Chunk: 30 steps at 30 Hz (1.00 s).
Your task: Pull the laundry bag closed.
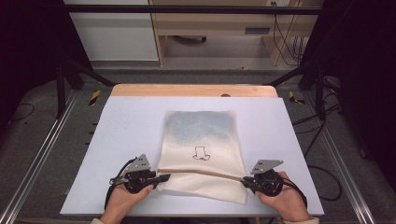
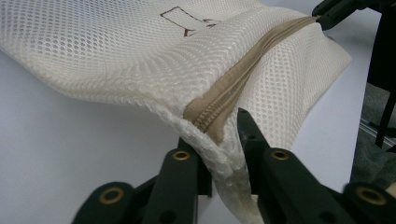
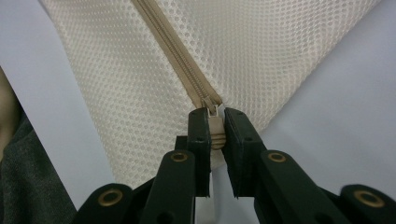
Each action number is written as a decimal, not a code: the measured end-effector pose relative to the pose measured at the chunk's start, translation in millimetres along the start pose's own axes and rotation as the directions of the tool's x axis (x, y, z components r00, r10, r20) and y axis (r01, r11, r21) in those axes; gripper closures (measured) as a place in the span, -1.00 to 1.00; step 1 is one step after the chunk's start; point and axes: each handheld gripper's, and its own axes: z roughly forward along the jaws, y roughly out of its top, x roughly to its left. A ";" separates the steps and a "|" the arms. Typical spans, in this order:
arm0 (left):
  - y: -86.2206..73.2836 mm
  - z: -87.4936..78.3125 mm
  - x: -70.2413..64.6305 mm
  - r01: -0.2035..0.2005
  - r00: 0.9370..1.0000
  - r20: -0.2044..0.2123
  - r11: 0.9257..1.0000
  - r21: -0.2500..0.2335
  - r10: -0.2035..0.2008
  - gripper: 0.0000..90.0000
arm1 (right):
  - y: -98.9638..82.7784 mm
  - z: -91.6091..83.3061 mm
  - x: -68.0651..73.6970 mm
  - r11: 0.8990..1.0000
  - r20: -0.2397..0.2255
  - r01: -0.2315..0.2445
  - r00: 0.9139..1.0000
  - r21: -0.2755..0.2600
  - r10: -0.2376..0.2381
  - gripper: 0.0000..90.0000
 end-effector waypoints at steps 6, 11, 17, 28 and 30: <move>-1.1 -2.8 0.6 0.039 0.999 -0.035 0.999 0.002 -0.039 0.11 | 2.0 0.5 0.9 0.998 -0.011 -0.019 1.000 -0.053 0.018 0.26; -3.4 -18.1 3.0 0.060 0.992 -0.107 0.997 -0.042 -0.064 -0.46 | 8.4 -5.4 0.0 0.984 0.042 -0.026 0.999 -0.178 0.034 -0.35; -4.1 -46.3 18.7 0.057 0.964 -0.251 0.992 -0.112 -0.084 -0.75 | 5.8 -21.4 -12.2 0.946 0.197 -0.055 0.973 -0.319 0.123 -0.69; -7.9 -76.7 46.6 -0.006 0.922 -0.382 0.986 -0.165 -0.059 -0.85 | -9.7 -38.6 -36.0 0.898 0.289 -0.115 0.923 -0.424 0.255 -0.89; -9.4 -81.4 51.2 -0.024 0.919 -0.390 0.984 -0.176 -0.047 -0.87 | -11.8 -39.2 -38.2 0.897 0.301 -0.118 0.916 -0.426 0.264 -0.89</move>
